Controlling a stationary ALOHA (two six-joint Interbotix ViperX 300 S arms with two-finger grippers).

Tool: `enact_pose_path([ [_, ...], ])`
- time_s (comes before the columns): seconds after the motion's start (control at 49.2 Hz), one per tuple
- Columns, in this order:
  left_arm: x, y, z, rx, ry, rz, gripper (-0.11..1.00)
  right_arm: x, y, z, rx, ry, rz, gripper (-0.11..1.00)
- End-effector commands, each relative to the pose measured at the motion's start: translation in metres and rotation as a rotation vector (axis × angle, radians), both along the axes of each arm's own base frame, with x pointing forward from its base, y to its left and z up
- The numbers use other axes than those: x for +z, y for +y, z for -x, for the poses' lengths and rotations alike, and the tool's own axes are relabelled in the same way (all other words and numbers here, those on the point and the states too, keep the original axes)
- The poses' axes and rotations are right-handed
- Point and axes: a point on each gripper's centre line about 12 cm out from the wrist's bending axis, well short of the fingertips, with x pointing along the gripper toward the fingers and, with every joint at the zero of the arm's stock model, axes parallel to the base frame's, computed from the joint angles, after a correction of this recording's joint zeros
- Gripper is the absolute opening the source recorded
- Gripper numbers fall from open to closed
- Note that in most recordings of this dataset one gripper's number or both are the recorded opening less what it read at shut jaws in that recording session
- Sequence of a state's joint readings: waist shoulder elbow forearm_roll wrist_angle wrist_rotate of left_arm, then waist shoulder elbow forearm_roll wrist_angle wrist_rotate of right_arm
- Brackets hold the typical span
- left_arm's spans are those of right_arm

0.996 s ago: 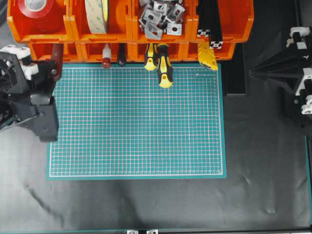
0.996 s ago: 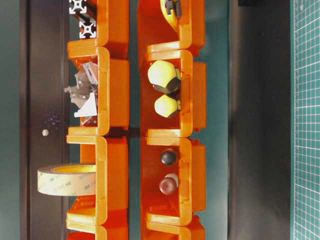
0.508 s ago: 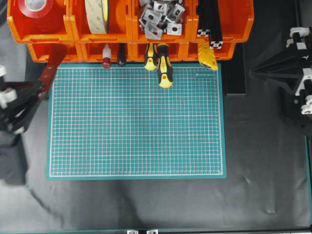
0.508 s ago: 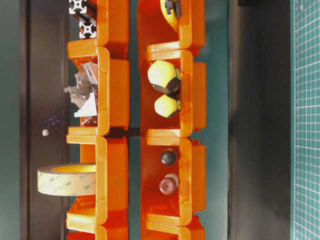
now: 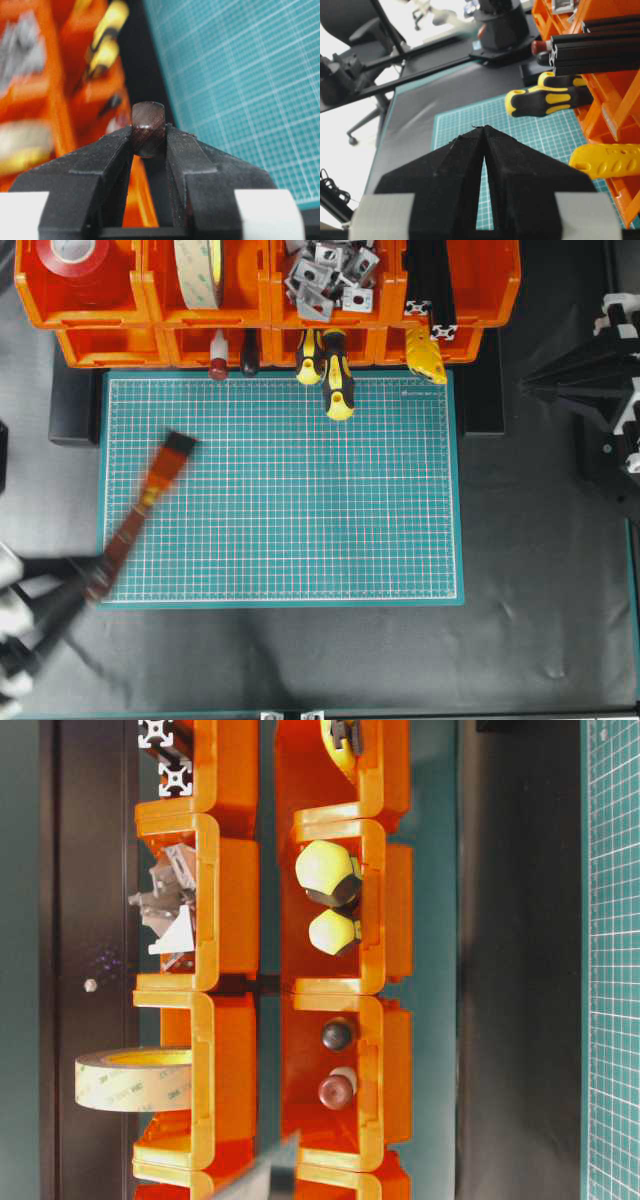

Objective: Pick scraper from container rack with left arm.
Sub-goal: 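Pull the scraper out of the rack with the left gripper, swinging it down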

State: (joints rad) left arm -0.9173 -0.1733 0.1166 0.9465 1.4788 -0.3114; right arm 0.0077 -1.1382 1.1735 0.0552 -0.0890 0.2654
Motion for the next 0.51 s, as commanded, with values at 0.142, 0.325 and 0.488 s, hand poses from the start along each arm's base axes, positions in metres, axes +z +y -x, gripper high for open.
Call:
enact_pose_path([
  [0.142, -0.055, -0.006, -0.047, -0.122, 0.080, -0.124, 0.20, 0.019, 0.000, 0.003, 0.001, -0.058, -0.013, -0.01],
  [0.325, -0.092, 0.014, -0.078, -0.213, 0.059, -0.058, 0.20, 0.022, 0.000, 0.004, 0.000, -0.070, -0.028, -0.01],
  [0.488, -0.115, 0.043, -0.095, -0.239, 0.022, 0.046, 0.20, 0.021, 0.000, 0.004, 0.000, -0.066, -0.048, -0.01],
])
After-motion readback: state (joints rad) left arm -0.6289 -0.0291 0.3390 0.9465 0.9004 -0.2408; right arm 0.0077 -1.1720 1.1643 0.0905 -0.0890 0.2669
